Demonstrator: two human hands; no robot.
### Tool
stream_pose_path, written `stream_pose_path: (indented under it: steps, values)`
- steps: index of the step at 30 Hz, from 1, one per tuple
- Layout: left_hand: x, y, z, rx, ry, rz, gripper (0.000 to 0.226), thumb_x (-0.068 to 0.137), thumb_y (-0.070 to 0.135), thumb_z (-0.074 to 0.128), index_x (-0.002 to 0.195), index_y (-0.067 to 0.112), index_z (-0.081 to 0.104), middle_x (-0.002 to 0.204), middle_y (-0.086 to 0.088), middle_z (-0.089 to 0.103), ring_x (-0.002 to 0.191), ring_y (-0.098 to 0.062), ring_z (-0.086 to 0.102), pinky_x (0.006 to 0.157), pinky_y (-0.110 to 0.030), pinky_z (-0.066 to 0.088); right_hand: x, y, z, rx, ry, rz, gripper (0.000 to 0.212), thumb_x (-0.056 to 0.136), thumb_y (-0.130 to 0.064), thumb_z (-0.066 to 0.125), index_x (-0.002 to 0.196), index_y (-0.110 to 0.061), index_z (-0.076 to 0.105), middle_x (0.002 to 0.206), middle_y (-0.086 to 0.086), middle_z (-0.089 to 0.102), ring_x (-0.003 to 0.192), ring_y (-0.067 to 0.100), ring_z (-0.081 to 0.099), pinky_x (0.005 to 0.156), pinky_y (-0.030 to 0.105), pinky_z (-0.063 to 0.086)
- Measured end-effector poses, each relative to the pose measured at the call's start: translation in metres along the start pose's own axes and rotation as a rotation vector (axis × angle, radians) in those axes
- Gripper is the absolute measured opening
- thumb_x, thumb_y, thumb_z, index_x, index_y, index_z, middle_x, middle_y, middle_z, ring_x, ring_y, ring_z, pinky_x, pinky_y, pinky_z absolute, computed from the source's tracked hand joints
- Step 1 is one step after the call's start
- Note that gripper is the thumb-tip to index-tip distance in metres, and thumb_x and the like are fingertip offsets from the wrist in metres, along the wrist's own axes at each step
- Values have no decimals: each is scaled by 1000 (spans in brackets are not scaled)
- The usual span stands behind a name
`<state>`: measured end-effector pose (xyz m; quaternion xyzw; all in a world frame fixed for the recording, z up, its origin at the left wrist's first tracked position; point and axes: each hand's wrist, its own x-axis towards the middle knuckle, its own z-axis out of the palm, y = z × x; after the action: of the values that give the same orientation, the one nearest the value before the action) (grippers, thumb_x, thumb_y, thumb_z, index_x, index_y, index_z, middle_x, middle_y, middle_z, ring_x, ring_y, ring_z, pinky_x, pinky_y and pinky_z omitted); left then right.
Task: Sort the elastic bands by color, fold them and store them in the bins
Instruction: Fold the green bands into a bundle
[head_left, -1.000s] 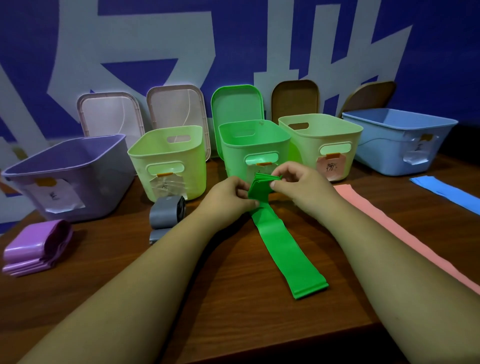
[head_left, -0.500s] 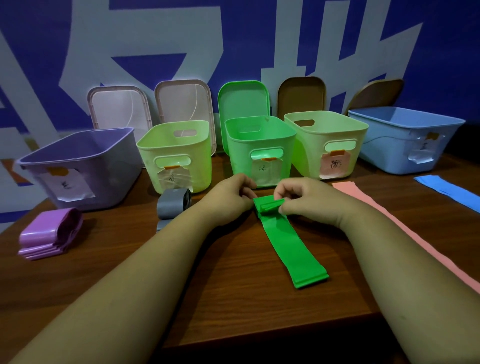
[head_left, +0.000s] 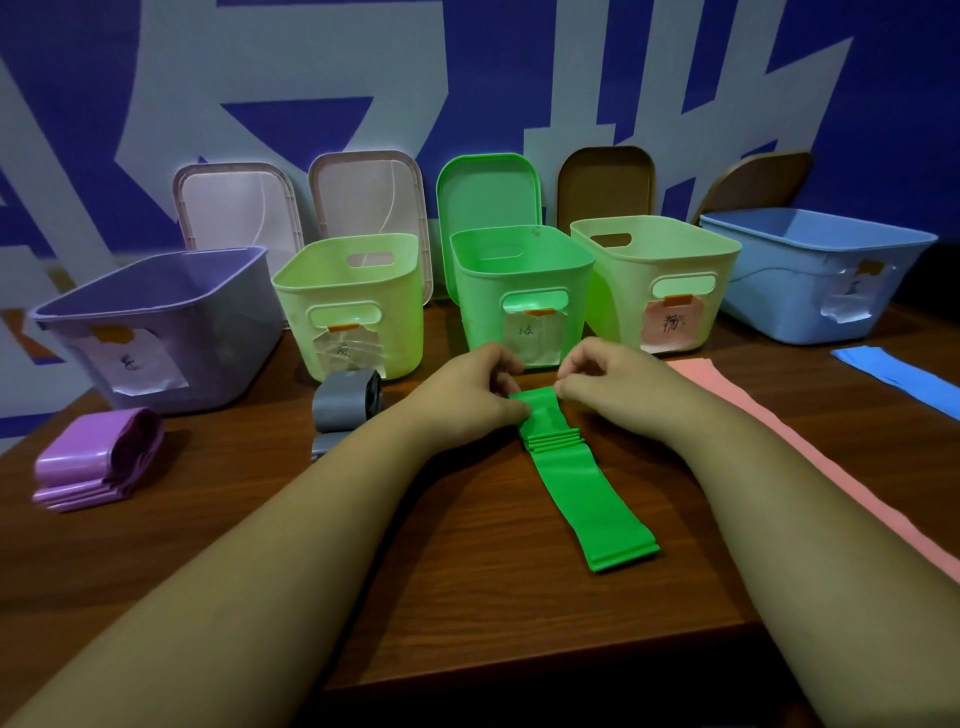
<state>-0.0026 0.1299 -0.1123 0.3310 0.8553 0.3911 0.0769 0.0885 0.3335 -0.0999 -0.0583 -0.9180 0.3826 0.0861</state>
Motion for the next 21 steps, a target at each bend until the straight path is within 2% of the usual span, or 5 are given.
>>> stream_pose_path:
  steps: [4, 8, 11, 17, 21]
  values:
    - [2, 0, 2, -114, 44, 8, 55, 83, 10, 86, 129, 22, 59, 103, 2, 72, 84, -10, 66, 85, -32, 58, 8, 3, 9, -129, -81, -20, 29, 95, -49, 72, 120, -34, 70, 109, -12, 63, 101, 5, 62, 79, 28, 48]
    - [1, 4, 4, -214, 102, 8, 54, 84, 3, 83, 130, 20, 59, 102, 0, 70, 82, -10, 66, 77, -30, 56, 9, 4, 10, -2, -68, -59, 5, 98, -38, 74, 99, -35, 78, 91, -13, 73, 84, -1, 64, 72, 26, 47]
    - [2, 5, 3, -276, 112, -49, 59, 87, 18, 85, 137, 18, 53, 114, -2, 67, 91, -17, 71, 81, -38, 61, 11, 4, 11, 81, -12, -88, 6, 100, -33, 73, 95, -34, 77, 77, -25, 70, 71, -11, 60, 67, 21, 44]
    - [1, 5, 4, -237, -12, -90, 86, 67, 45, 90, 140, 21, 51, 114, 0, 76, 102, -18, 77, 95, -52, 61, 16, 1, 12, 304, 172, -48, 10, 100, -33, 74, 109, -31, 78, 104, -9, 78, 95, 8, 71, 72, 26, 48]
    - [4, 6, 10, -98, 48, -48, 63, 79, 37, 88, 132, 26, 57, 106, 0, 75, 98, -17, 75, 95, -49, 60, 13, -4, 9, 354, 186, -53, 12, 101, -32, 72, 111, -30, 79, 104, -10, 78, 90, 2, 70, 70, 25, 45]
